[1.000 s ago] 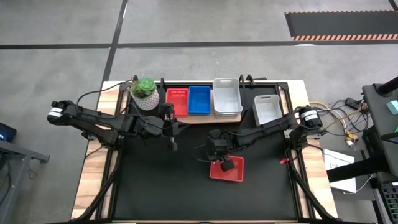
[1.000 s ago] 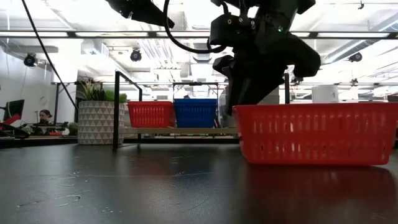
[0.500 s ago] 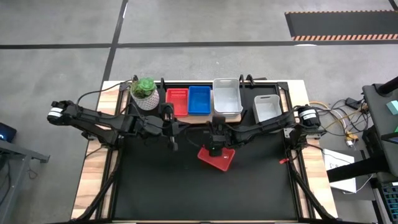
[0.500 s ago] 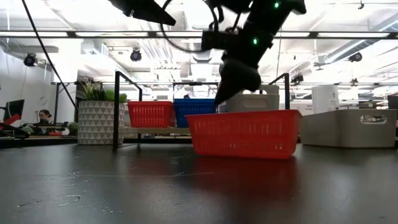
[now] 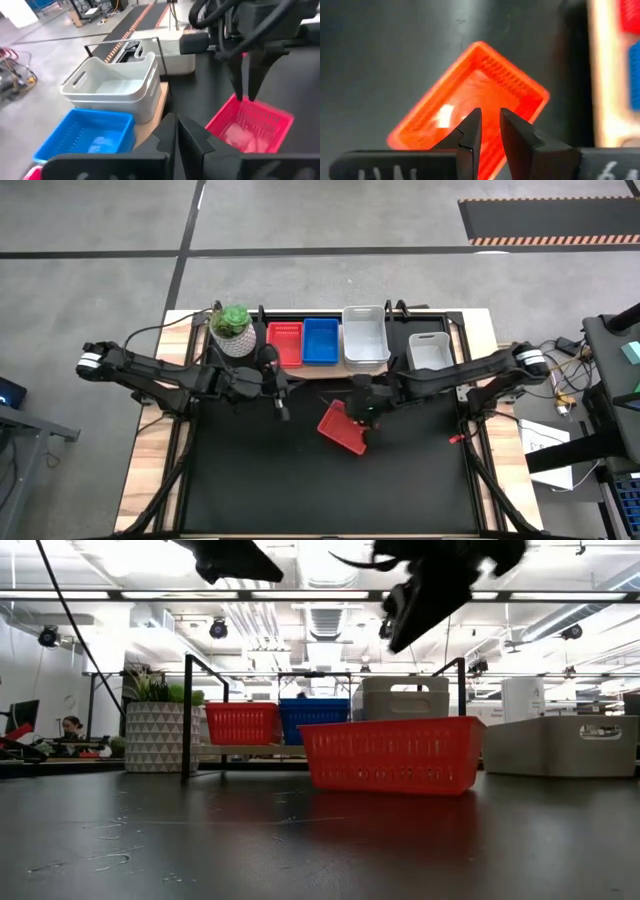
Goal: Stack baskets on shelf by color
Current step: Stack the red basket on top of the red basket on the shelf
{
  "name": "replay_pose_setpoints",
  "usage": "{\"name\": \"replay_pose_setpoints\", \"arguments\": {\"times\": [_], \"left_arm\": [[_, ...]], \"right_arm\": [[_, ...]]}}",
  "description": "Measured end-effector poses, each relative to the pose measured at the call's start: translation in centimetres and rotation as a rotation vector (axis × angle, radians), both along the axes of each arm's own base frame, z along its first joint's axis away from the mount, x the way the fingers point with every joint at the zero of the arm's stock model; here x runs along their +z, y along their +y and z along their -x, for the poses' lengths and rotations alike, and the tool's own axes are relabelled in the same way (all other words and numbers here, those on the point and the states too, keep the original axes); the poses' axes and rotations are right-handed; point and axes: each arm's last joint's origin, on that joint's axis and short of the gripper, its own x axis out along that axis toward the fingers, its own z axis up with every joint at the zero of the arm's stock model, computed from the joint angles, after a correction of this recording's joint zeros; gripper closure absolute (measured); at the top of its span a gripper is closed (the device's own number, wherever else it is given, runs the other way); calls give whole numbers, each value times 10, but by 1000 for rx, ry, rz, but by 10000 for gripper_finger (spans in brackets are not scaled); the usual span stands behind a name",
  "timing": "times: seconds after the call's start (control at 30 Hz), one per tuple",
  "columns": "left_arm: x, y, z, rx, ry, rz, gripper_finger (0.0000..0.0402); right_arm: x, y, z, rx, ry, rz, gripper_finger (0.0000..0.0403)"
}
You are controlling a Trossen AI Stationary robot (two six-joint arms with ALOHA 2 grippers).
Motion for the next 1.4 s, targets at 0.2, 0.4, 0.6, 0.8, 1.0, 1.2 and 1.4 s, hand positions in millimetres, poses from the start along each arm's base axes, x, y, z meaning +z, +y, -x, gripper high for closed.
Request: {"name": "replay_pose_setpoints", "arguments": {"times": [0.2,0.4,0.6,0.8,1.0,1.2,1.4], "left_arm": [[-14,-13,-21,-16,-86,71,401],[-24,-26,-47,16,-173,254,401],[-16,-46,-80,-4,-139,397,401],[15,-56,-119,33,-54,429,401],[5,-71,-150,216,68,739,401],[-16,-90,-179,309,145,863,401],[-41,-93,-203,327,179,854,401]], "right_arm": [[-3,6,42,11,-7,-47,330],[-16,9,72,22,-172,-21,335],[-13,3,92,59,-339,50,343],[7,-1,108,114,-446,115,344],[18,-4,125,103,-514,91,344],[14,-7,138,137,-537,129,344],[17,-9,146,144,-570,137,344]]}}
